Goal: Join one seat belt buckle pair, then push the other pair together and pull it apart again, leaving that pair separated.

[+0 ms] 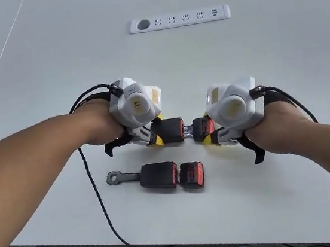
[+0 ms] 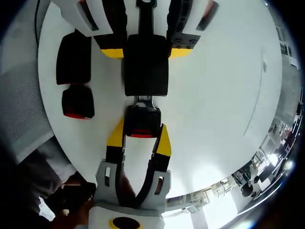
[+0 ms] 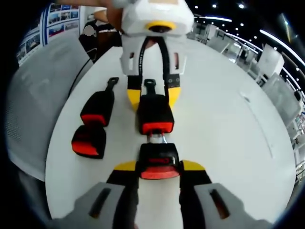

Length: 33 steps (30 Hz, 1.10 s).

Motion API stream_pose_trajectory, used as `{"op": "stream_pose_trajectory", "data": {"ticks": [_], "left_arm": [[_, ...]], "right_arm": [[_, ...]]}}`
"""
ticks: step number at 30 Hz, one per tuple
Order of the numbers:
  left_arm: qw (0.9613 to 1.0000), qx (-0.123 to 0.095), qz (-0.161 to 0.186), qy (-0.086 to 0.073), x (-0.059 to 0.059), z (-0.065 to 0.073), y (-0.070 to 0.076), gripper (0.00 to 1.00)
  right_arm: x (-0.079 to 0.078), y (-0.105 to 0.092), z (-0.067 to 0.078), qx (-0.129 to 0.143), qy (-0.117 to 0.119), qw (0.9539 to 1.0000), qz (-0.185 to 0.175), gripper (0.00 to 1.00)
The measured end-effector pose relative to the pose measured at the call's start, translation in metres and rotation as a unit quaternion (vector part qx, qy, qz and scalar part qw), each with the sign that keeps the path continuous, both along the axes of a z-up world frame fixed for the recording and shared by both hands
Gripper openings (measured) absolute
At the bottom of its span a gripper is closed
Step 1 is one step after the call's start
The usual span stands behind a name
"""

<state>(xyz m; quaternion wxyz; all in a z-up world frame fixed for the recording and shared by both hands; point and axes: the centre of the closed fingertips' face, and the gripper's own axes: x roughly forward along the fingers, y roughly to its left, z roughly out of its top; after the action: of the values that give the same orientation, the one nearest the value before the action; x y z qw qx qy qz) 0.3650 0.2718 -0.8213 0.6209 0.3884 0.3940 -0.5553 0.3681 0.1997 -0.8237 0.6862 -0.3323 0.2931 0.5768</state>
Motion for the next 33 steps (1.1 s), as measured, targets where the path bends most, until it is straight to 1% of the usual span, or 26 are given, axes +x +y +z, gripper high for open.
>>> {"op": "stream_pose_trajectory", "data": {"ticks": [4,6,8,10,11,15,20,27,28,33], "left_arm": [[1.0000,-0.007,0.000,-0.001,0.000,0.001,0.000,0.32],[1.0000,-0.010,0.001,0.001,0.001,0.000,0.001,0.32],[1.0000,-0.006,-0.003,0.001,0.001,0.000,0.000,0.31],[1.0000,0.000,-0.007,0.001,0.001,0.000,-0.001,0.31],[1.0000,0.003,-0.008,0.002,0.002,-0.001,0.000,0.31],[1.0000,0.004,-0.007,0.005,0.002,-0.001,0.002,0.32],[1.0000,0.004,-0.004,0.006,0.003,-0.002,0.002,0.32],[0.9999,0.002,0.001,0.010,0.002,-0.002,0.002,0.32],[0.9999,0.000,0.001,0.012,0.002,-0.002,0.001,0.32],[0.9999,-0.001,0.001,0.011,0.001,-0.002,0.001,0.32]], "right_arm": [[0.001,0.004,-0.001,0.004,0.003,1.0000,0.004,0.30],[0.001,0.005,0.000,0.002,0.004,1.0000,0.006,0.30],[0.001,0.009,0.000,0.008,0.005,0.9999,0.009,0.29],[0.001,0.015,-0.001,0.005,0.004,0.9999,0.012,0.29],[0.002,0.017,-0.001,-0.001,0.003,0.9999,0.014,0.29],[0.002,0.014,-0.001,0.001,0.004,0.9999,0.017,0.29],[0.002,0.014,0.000,0.000,0.005,0.9999,0.013,0.30],[0.002,0.013,0.000,-0.003,-0.003,0.9999,0.016,0.30],[0.002,0.011,0.000,-0.002,-0.003,0.9998,0.017,0.31],[0.003,-0.004,0.000,-0.007,-0.001,0.9998,0.018,0.31]]}}
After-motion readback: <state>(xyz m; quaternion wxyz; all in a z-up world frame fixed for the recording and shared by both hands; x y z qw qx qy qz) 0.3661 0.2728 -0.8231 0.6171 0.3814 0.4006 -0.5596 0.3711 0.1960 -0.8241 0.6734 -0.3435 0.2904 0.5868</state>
